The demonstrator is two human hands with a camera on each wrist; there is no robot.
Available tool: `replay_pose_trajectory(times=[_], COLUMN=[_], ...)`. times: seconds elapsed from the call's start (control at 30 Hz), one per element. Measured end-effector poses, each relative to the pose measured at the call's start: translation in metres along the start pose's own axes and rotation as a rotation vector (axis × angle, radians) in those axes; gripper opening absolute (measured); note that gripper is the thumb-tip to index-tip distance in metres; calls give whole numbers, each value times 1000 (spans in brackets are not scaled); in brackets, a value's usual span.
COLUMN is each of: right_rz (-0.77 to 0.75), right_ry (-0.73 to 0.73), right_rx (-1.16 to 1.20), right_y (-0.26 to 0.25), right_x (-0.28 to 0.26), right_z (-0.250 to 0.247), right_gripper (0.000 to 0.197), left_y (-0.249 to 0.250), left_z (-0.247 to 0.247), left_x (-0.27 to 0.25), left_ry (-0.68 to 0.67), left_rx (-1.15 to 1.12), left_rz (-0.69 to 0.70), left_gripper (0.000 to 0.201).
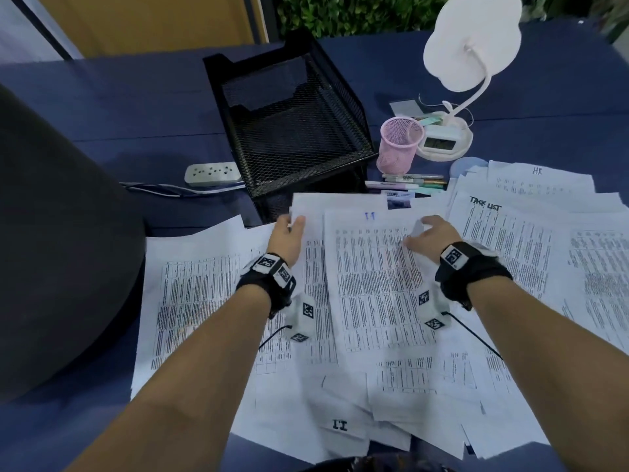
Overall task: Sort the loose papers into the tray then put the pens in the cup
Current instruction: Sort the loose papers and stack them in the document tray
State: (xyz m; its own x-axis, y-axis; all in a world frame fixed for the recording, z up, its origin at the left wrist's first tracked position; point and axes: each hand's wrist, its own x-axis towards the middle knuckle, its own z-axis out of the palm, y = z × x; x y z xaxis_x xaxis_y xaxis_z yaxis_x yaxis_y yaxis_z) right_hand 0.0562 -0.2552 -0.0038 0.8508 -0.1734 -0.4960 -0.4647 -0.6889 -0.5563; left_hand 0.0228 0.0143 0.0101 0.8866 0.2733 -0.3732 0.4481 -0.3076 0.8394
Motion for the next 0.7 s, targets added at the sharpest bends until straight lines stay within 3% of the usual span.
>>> replay_pose_trajectory(times=[0.1, 0.2, 0.3, 0.37, 0.43, 0.5, 0.57, 0.63, 0.67, 0.7], right_rz=[-34, -65, -68, -50, -41, -51, -67, -116, -159, -187], right_ry=[-29, -38, -43, 13, 120, 141, 88, 48, 43, 28], right_rx=[-104, -151, -130, -52, 13, 102, 212, 271, 295, 317], right_y=[5, 7, 7, 6, 6, 4, 0, -5, -10, -15], right_x=[-2, -4, -5, -5, -5, -5, -9, -12, -16, -16], right_z=[1, 0, 1, 0, -5, -11, -15, -13, -10, -6], right_gripper=[69, 64, 64, 73, 88, 90, 65, 20, 10, 18], left_y=[-7, -20, -15, -4, 2, 9, 12, 13, 12, 12], left_z=[12, 18, 24, 20, 7, -10, -24, -29, -28, -25], left_x=[-7, -13, -17, -19, -15, -13, -8, -4, -2, -3], left_ry=[-63, -117, -130, -139, -152, -169, -178, -237, -277, -310], left_rx=[38, 148, 227, 159, 82, 33, -23, -121, -160, -156], left_rz=[-108, -129, -80, -55, -23, 14, 46, 45, 33, 18], left_gripper=[66, 80, 54, 38, 31, 33, 33, 44, 61, 80])
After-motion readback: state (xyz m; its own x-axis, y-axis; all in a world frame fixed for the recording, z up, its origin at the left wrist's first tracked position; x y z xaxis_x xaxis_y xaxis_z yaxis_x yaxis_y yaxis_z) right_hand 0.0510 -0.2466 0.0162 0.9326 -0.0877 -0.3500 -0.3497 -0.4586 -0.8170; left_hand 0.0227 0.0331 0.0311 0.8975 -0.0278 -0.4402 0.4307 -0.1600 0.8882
